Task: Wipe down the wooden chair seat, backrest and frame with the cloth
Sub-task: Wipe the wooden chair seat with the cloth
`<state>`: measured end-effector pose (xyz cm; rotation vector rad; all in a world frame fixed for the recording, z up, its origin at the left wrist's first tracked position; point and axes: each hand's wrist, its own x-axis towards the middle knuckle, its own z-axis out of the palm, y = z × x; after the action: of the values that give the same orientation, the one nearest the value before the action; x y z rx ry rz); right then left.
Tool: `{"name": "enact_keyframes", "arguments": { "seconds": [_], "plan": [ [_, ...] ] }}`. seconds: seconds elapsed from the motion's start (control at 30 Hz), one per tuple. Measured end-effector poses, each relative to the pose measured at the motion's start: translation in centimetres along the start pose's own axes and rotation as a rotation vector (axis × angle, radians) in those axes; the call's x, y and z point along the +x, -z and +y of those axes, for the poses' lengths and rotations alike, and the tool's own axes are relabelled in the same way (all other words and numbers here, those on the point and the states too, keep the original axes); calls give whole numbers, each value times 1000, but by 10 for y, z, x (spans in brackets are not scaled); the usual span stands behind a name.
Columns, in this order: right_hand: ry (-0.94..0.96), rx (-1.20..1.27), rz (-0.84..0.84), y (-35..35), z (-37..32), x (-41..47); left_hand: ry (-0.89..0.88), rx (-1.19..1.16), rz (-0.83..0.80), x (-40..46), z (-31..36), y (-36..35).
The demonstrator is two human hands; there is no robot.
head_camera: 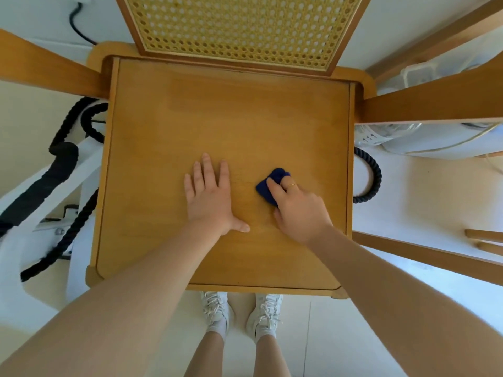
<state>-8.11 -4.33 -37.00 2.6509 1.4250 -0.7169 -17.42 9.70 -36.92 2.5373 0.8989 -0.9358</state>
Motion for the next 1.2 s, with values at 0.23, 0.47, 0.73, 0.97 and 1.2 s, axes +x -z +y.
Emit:
{"name": "enact_keyframes", "arguments": {
  "seconds": [0.23, 0.47, 0.73, 0.97, 1.2],
  "plan": [
    [-406, 139, 299, 12, 27, 35, -75, 10, 26, 3, -12, -10],
    [3, 68, 104, -3, -48, 11, -111, -60, 77, -8, -19, 2],
    [-477, 70, 271, 29, 22, 55, -12, -140, 42, -22, -74, 1],
    [-32, 65, 240, -4, -63, 19, -133, 187, -4, -34, -92, -20],
    [117, -70, 160, 7, -25, 34, -172, 199, 6, -30, -94, -21]
  ]
}}
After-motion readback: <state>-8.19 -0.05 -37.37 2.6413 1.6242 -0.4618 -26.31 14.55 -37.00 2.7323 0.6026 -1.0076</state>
